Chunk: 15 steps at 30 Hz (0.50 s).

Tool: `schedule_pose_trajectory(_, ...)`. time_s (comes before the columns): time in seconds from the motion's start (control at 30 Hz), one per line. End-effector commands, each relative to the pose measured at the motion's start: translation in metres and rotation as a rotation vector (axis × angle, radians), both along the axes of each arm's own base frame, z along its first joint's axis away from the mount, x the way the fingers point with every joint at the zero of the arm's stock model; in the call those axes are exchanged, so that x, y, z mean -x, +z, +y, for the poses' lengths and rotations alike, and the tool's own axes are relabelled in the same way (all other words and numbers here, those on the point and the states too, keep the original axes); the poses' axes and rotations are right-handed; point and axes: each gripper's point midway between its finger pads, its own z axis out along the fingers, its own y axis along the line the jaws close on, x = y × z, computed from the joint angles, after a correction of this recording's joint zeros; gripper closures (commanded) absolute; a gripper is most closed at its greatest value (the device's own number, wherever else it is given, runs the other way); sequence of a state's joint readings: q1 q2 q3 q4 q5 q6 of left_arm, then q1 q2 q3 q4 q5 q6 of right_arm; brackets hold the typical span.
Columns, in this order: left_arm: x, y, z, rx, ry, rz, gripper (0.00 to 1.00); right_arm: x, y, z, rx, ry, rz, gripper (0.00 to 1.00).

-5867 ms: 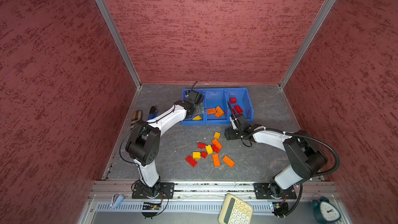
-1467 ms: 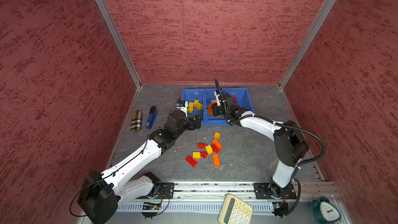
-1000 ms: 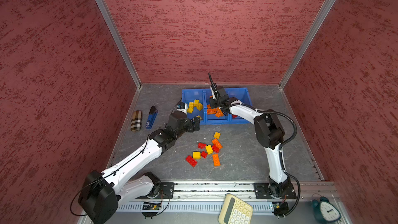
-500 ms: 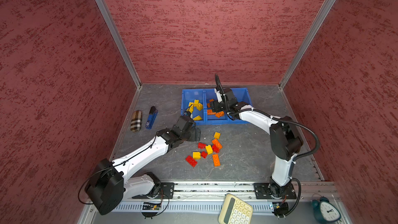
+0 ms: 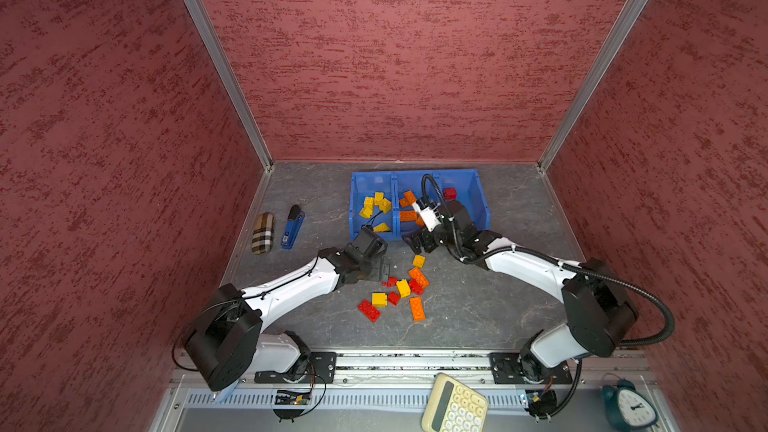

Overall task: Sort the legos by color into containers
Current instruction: 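Open the right gripper over the middle compartment, then lower it to grasp a red brick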

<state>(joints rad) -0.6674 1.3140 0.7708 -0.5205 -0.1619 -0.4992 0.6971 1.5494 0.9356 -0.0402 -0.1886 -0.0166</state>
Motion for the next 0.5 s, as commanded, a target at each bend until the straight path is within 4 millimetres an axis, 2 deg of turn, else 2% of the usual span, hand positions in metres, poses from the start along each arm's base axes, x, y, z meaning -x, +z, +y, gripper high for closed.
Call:
schedule_pose_trajectory(0.0, -0.009, 0.015, 0.043, -0.012, 0.247, -0.038, 0.0, 0.048, -0.026, 0.019, 0.125, 0.225, 0.008, 0.01)
schedule_pose_trajectory(0.1, -0.003, 0.015, 0.079, -0.018, 0.422, -0.009, 0.0, 0.079, -0.049, 0.034, 0.193, 0.352, 0.066, 0.05)
schedule_pose_trajectory(0.2, 0.002, 0.018, 0.095, 0.001, 0.495, -0.013, 0.0, 0.096, -0.063, 0.045, 0.23, 0.429, 0.089, 0.12)
schedule_pose_trajectory(0.37, 0.004, 0.019, 0.101, 0.041, 0.535, -0.026, 0.01, 0.09, -0.077, 0.057, 0.289, 0.437, 0.077, 0.27)
schedule_pose_trajectory(0.47, 0.005, 0.017, 0.1, 0.043, 0.539, -0.018, 0.0, 0.082, -0.083, 0.063, 0.312, 0.422, 0.077, 0.32)
